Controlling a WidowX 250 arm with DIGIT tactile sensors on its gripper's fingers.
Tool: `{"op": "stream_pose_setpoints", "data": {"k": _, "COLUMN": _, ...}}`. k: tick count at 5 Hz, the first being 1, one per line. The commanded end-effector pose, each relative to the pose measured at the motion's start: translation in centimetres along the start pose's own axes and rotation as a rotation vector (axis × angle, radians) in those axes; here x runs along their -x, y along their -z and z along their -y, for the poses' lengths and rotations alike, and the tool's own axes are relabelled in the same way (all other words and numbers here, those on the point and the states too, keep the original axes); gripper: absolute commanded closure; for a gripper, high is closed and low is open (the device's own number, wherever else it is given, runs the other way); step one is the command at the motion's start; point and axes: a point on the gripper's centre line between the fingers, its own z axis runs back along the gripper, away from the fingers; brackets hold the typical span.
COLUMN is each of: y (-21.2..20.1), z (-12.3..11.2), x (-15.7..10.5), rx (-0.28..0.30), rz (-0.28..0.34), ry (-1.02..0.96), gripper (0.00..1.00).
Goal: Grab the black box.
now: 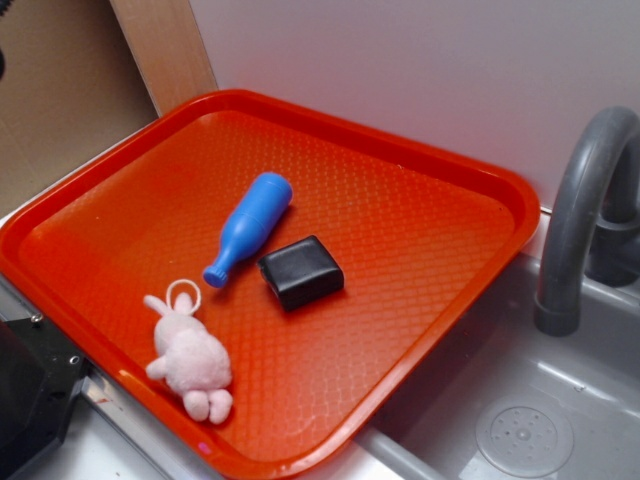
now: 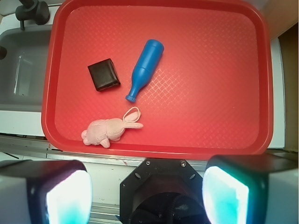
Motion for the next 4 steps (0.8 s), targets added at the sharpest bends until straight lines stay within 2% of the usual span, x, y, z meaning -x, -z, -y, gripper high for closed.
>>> {"op": "stream_pose_setpoints", "data": {"k": 1, "y": 0.0, "z": 0.0, "x": 0.0, "rx": 0.000, "rz": 0.000, "ry": 0.000, "gripper": 0.00}}
{"op": "stream_pose_setpoints", "data": {"k": 2, "y": 4.1, "z": 1.0, "x": -1.2, "rx": 0.018, "rz": 0.034, "ry": 0.053, "gripper": 0.00}}
{"op": "stream_pose_setpoints", "data": {"k": 4, "y": 9.4, "z": 6.9, "x": -4.7, "rx": 0.020, "rz": 0.095, "ry": 0.294, "gripper": 0.00}}
